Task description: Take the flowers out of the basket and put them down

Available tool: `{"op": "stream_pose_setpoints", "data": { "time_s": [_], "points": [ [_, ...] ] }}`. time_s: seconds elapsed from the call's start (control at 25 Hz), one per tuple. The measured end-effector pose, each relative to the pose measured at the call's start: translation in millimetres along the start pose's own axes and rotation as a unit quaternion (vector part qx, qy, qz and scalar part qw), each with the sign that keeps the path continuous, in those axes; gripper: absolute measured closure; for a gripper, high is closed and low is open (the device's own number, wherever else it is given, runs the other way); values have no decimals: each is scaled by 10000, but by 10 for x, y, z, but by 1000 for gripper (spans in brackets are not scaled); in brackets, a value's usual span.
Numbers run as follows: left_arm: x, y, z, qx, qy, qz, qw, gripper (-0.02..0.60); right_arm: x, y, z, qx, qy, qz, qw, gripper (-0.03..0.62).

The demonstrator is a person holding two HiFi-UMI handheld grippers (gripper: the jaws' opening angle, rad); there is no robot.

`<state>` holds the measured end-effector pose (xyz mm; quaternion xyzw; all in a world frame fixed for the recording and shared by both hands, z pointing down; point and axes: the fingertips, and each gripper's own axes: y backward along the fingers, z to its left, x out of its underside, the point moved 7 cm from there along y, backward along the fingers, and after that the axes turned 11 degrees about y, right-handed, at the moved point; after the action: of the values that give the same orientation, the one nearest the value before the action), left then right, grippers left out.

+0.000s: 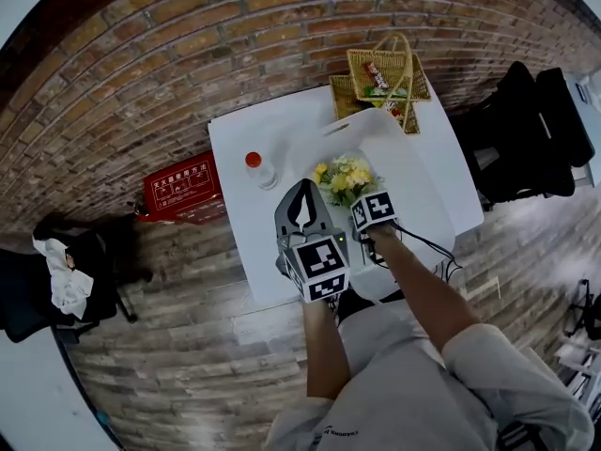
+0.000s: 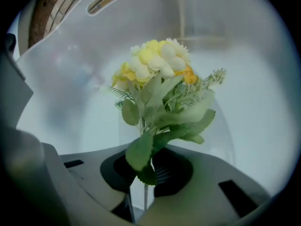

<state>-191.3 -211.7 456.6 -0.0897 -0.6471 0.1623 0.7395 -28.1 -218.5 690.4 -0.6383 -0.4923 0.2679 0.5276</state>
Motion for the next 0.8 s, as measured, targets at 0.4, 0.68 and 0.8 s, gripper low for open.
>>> {"op": "stream_pose_setpoints", "data": {
  "time_s": [0.4,0.68,0.8],
  "points": [
    [-119,111,-57,-331,74,89,9994,557,-266,719,383,-916,-206,-1402,9857,536],
    [-150,276,-211,-429,219,53,9988,557,-231,1277,612,-1322,289,-2196,9662,539],
    [-151,344,-279,-432,207,-14,9989,557,-256,1563,675,-1345,659,-2551,9552,539]
  ]
}}
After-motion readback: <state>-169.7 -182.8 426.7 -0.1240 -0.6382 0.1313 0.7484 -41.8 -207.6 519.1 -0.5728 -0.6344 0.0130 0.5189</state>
